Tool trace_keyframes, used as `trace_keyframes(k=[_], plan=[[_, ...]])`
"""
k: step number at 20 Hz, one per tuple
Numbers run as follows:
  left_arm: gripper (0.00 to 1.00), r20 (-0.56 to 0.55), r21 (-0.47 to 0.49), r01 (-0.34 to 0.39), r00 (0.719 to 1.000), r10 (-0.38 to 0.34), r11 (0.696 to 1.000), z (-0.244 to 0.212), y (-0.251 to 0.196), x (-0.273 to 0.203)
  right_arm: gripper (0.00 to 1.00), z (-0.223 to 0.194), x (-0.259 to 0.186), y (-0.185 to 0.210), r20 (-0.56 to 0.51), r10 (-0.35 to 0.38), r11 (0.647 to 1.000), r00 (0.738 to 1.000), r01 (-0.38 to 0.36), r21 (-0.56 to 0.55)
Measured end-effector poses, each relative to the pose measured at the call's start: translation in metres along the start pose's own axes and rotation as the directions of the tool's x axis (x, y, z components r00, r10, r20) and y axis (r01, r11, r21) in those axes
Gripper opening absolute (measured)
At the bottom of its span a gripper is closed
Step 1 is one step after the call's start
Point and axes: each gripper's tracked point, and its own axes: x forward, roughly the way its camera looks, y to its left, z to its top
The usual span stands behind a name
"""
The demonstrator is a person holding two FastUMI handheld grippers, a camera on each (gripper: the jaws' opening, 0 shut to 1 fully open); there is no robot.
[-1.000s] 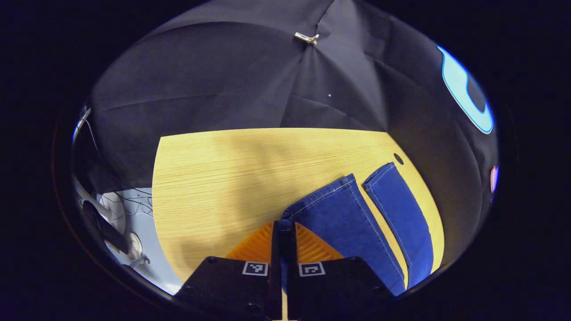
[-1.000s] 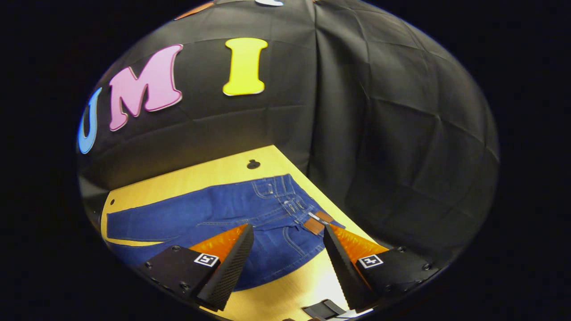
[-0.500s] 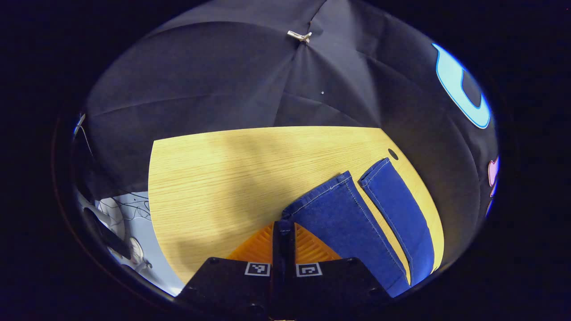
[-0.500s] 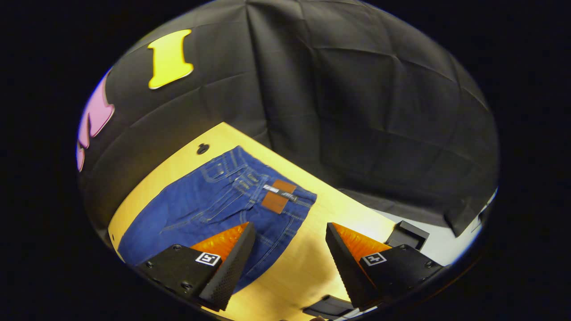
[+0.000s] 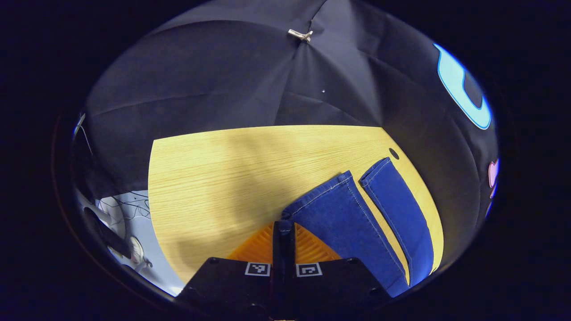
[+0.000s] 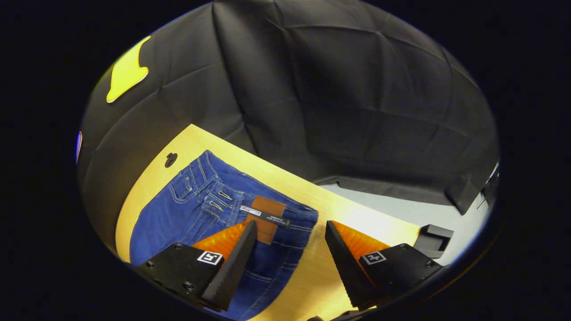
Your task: Grasp the waist and the cuffs of the jeans and fold them to make the two legs overlap; first hold the waist and fold one-third of the jeans toward the cuffs, then hold the cuffs and fold the remaining one-third in the same direction to finish folding.
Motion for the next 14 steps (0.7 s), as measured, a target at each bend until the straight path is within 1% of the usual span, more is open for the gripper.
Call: trace_keyframes(k=[2, 4, 5, 6, 7, 8, 10, 12, 14], plan=[[0.07, 0.001, 0.001, -0.004, 1.000, 0.004, 1.000, 0.000, 0.000, 0.001, 0.96, -0.010, 0.005, 0.001, -0.022, -0.010, 0.999, 1.000, 0.009, -0.038], [0.07, 0.003, -0.005, -0.005, 1.000, 0.005, 1.000, 0.000, 0.000, 0.000, 0.96, -0.007, 0.008, 0.001, 0.011, -0.023, 0.997, 1.000, 0.024, -0.073], [0.07, 0.004, -0.008, -0.005, 1.000, 0.005, 1.000, 0.001, 0.000, 0.001, 0.95, -0.009, 0.005, 0.000, 0.010, -0.030, 0.996, 0.999, 0.031, -0.085], [0.07, 0.004, -0.010, -0.005, 1.000, 0.005, 1.000, 0.000, 0.000, 0.000, 1.00, -0.006, 0.006, 0.000, 0.023, -0.033, 0.995, 0.999, 0.035, -0.091], [0.07, 0.005, -0.011, -0.004, 1.000, 0.004, 1.000, 0.001, 0.000, 0.000, 0.93, -0.008, 0.009, 0.000, 0.021, -0.037, 0.994, 0.999, 0.038, -0.101], [0.07, 0.006, -0.013, -0.003, 1.000, 0.003, 1.000, 0.000, 0.000, 0.000, 0.88, -0.007, 0.010, 0.000, 0.025, -0.033, 0.992, 0.999, 0.036, -0.122], [0.07, 0.007, -0.016, -0.003, 1.000, 0.003, 1.000, 0.000, 0.000, 0.000, 0.65, -0.007, 0.014, 0.009, 0.020, 0.002, 0.988, 1.000, 0.001, -0.154], [0.07, 0.011, -0.017, -0.006, 1.000, 0.006, 1.000, 0.000, 0.000, 0.000, 0.29, -0.011, 0.013, 0.018, 0.012, 0.044, 0.985, 0.999, -0.041, -0.166], [0.07, 0.020, -0.016, -0.006, 1.000, 0.006, 1.000, 0.000, -0.001, 0.000, 0.14, -0.009, 0.013, 0.021, 0.011, 0.055, 0.985, 0.998, -0.053, -0.164]])
